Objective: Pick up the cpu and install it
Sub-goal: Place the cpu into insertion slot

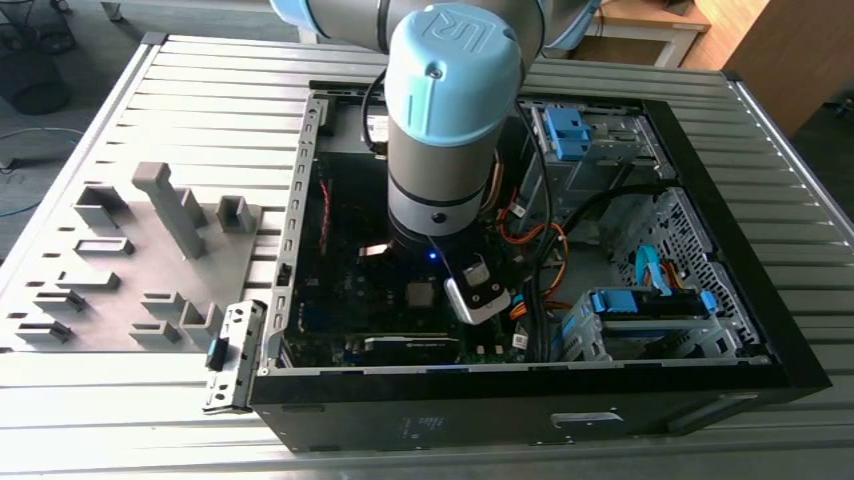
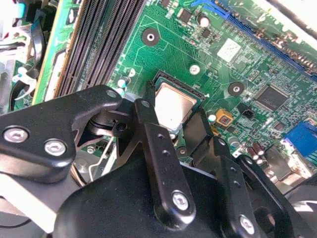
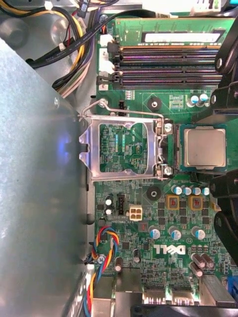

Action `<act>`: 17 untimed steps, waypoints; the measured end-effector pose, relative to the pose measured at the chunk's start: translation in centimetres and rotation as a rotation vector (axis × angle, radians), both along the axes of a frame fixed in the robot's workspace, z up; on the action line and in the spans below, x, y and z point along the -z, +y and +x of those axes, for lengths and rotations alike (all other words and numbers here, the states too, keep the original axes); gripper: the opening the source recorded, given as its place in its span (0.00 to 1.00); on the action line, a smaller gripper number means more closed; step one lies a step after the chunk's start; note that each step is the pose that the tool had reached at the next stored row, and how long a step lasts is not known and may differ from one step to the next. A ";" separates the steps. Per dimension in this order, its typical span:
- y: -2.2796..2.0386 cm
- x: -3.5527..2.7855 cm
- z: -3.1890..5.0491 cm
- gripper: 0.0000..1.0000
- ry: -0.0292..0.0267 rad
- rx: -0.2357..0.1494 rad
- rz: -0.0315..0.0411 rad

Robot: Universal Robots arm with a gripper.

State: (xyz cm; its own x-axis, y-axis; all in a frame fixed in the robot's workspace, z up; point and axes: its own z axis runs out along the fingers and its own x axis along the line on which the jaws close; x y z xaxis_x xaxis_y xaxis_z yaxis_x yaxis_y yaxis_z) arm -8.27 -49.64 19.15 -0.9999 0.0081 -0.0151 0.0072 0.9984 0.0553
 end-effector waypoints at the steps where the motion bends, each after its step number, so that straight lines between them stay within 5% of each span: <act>1: -0.01 0.02 -0.02 0.47 -0.0002 0.000 0.0001; 17: -0.02 0.20 -0.11 0.47 -0.0005 0.000 -0.0002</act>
